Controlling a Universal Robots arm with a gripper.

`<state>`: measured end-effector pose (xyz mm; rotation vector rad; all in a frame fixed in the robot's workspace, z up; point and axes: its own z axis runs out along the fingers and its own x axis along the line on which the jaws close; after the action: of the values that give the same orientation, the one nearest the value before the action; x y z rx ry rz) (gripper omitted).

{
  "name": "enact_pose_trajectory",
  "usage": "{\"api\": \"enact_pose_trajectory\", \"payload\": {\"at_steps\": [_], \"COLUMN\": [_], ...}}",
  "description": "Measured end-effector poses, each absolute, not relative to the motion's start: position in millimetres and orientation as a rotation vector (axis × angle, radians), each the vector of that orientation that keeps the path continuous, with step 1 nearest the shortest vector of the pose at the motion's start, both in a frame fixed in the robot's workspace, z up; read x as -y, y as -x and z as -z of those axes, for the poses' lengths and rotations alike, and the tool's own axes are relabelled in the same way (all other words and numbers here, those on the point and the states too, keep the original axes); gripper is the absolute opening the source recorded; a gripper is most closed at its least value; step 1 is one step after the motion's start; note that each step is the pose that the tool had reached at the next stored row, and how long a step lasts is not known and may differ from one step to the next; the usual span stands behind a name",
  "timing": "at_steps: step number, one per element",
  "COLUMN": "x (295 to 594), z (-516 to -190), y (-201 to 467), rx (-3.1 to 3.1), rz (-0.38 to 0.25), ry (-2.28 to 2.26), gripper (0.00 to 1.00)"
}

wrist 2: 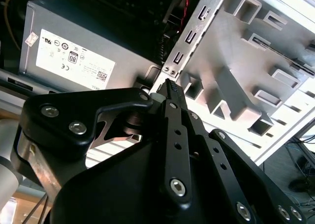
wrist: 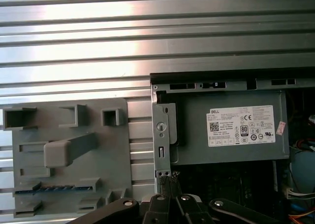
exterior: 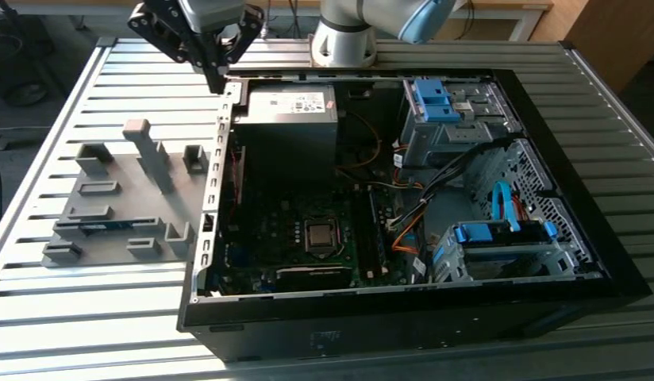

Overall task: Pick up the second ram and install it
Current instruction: 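Reach for the second ram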

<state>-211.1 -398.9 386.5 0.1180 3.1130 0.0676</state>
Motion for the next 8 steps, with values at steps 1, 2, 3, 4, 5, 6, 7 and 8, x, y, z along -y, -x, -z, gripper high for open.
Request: {"api": "enact_pose_trajectory", "payload": {"at_steps": [1,2,3,4,5,6,7,8], "x": [398.9,398.9,398.9,399.0,398.9,399.0,399.0,399.0], "z": [-386.5,-386.5,-386.4,-386.4,-386.4,-386.4,-386.3,-386.4], "y": [211.6,212.0,212.4,212.9,213.4,214.0,214.6,215.3], "rx": [-3.113,-3.113,-3.113,-3.113,-3.113,-3.113,-3.113,-3.113], "rz": [-0.068,-0.068,-0.068,-0.068,-0.068,-0.068,-0.068,-0.068], "ry": [-0.118,-0.118,-0.118,-0.118,-0.118,-0.118,-0.118,-0.118], "gripper": [0.11,0.11,0.11,0.11,0.11,0.11,0.11,0.11]}}
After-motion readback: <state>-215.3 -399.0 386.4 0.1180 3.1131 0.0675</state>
